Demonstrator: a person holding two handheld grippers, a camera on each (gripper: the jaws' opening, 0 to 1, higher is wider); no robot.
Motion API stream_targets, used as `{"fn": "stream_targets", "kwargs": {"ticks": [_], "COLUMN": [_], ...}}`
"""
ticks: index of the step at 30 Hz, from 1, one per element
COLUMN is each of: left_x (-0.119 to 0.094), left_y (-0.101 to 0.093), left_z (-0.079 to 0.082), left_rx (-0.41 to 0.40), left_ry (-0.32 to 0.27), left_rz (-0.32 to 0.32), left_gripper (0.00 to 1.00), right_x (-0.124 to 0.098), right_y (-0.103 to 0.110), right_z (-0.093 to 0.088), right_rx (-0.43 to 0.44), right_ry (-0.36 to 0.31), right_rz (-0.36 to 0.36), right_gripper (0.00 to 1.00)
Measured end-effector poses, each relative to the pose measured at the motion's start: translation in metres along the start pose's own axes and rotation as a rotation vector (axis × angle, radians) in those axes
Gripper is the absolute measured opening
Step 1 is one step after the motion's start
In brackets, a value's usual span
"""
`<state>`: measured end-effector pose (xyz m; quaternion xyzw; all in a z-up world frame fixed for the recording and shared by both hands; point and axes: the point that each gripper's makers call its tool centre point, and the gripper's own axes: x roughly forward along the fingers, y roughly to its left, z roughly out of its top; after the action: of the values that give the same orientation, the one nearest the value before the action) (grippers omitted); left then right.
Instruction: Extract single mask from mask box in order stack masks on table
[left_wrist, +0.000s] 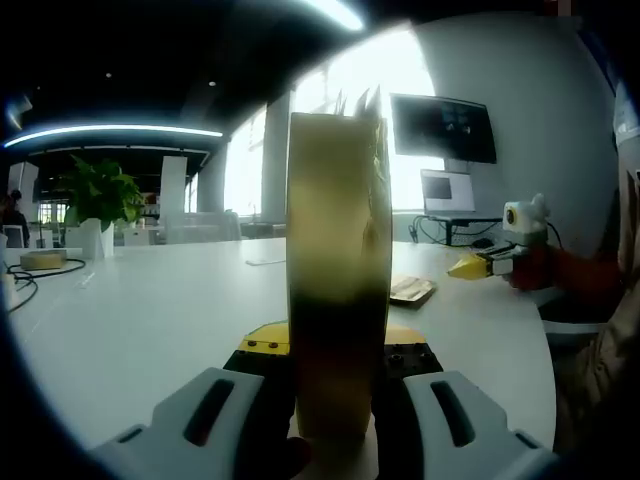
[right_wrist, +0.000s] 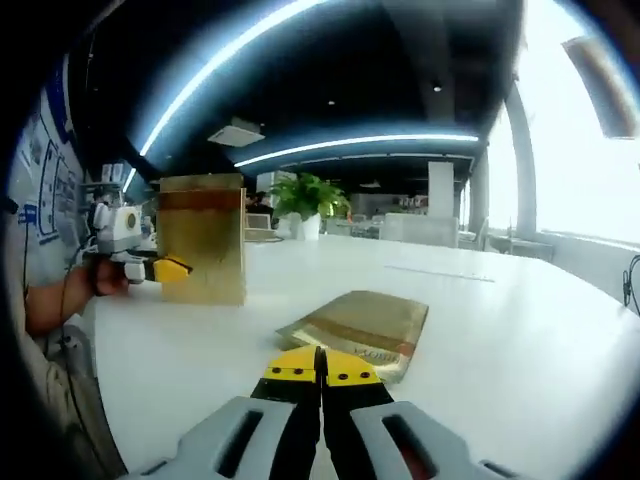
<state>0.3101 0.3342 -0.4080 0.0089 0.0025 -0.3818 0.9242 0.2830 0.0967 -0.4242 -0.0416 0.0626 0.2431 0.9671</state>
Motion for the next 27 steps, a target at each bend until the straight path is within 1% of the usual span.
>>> {"fn": "stream_targets", "kwargs": {"ticks": [4,13,17,27], "left_x": [-0.0005,-0.0004,-0.0003,0.0004], "left_y": [0.0004,0.0010,0.0015,0.0003], "left_z": [-0.0010,-0.0011,-0.0012,-0.0007], "left_rx": [0.000,0.000,0.001,0.001], "left_ry": [0.000,0.000,0.000,0.000], "left_rz": [0.000,0.000,0.001,0.001], "left_gripper": [0.19,0.19,0.19,0.19], "right_x": [0.0016,0.0021,0.0024,0.0020], "right_y": [-0.0008,0.0010,0.0036,0.0015], "right_z": [-0.0037,-0.0023,-0.0028,-0.0007], "right_rx": [-0.001,0.011,-0.003,-0.003], "right_ry": [0.014,0.001,0.003,-0.007], "right_rz": [-0.013,0.006,0.019,-0.001], "right_gripper": [0.00,0.00,0.00,0.00]}}
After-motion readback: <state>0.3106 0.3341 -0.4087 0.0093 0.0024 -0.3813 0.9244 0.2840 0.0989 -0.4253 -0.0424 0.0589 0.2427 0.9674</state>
